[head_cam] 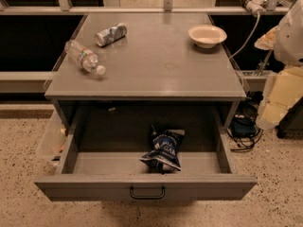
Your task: Pick blue chip bag from top drawer and place on counter
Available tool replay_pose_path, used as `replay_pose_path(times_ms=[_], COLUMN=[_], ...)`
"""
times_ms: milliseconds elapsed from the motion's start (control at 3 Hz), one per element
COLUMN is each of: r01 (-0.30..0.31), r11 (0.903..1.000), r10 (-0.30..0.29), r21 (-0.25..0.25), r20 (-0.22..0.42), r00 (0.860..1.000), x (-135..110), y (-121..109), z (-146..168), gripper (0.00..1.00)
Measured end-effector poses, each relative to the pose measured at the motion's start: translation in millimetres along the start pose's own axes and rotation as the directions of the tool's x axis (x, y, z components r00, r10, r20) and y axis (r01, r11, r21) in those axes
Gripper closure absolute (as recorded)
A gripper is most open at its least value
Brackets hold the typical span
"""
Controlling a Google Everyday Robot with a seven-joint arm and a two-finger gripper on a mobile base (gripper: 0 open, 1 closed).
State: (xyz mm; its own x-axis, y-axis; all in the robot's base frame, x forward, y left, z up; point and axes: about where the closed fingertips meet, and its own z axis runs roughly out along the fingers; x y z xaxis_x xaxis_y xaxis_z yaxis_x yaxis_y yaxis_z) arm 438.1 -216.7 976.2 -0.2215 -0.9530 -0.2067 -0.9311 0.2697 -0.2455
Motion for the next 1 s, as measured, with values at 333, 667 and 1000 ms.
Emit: replay_pose_path(times_ms=[333,667,1000], r01=[0.000,-0.023,-0.061], r11=[1.0000,0.9997,0.9961], r10=[0.000,0.023,0.072], r21=[0.000,-0.006,-0.064], r20=[0.000,0.056,0.192], r00=[1.000,0.998,0.979], x=[0.0,10.1,23.6], y=[0.0,13.1,47.3], z=[0.0,15.4,70.2], gripper=[0.00,0.00,0.00])
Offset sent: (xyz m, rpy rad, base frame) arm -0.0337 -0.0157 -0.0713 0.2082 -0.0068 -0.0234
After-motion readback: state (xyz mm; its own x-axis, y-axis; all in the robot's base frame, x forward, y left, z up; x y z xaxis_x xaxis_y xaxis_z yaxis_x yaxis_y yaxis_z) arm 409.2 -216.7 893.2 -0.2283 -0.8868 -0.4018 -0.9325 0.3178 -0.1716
